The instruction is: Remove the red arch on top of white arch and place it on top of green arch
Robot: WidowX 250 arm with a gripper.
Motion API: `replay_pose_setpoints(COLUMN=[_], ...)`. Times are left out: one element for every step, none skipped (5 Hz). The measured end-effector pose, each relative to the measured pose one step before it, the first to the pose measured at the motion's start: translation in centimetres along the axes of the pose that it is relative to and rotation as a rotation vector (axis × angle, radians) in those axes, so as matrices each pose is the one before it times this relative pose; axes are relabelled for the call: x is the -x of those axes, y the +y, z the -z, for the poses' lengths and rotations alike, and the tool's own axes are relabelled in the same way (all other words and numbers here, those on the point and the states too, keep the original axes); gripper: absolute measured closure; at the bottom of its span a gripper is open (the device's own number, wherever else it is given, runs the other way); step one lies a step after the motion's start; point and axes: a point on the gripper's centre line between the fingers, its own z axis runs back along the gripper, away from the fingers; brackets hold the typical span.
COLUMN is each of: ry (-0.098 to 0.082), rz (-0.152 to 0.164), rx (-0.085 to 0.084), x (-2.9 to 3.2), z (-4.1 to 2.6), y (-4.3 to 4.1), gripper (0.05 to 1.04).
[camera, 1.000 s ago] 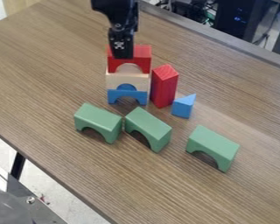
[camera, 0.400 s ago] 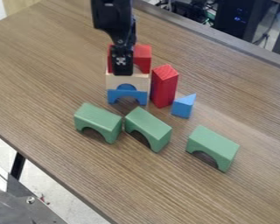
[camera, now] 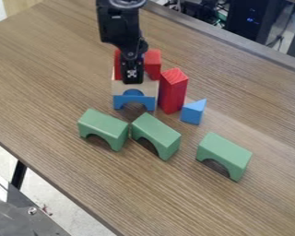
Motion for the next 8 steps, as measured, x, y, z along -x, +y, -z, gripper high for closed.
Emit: replay_pose_setpoints(ry=[0.0495,0.0368,0.0032,-0.0421,-0.0042,0.0040,-0.0023,-0.0072], rz=[0.0319,0.0647,0.1020,0.1627,0.1421,0.0710,0.0328,0.0250], rx=[0.0438,0.0374,0.0089,-0.0330,-0.0066,-0.0107,-0.0144,-0.0244], x=[1.338,1.756,2.918,2.344,1.984,1.310,0.790,0.638], z=[-2.348,-1.761,-0.119,1.826,0.775,0.780,0.691,0.880], y=[0.562,0.900,1.486,1.579,0.960,0.509,0.380,0.460], gripper=[0.478,0.477,0.478,0.478,0.478,0.478,0.478,0.478])
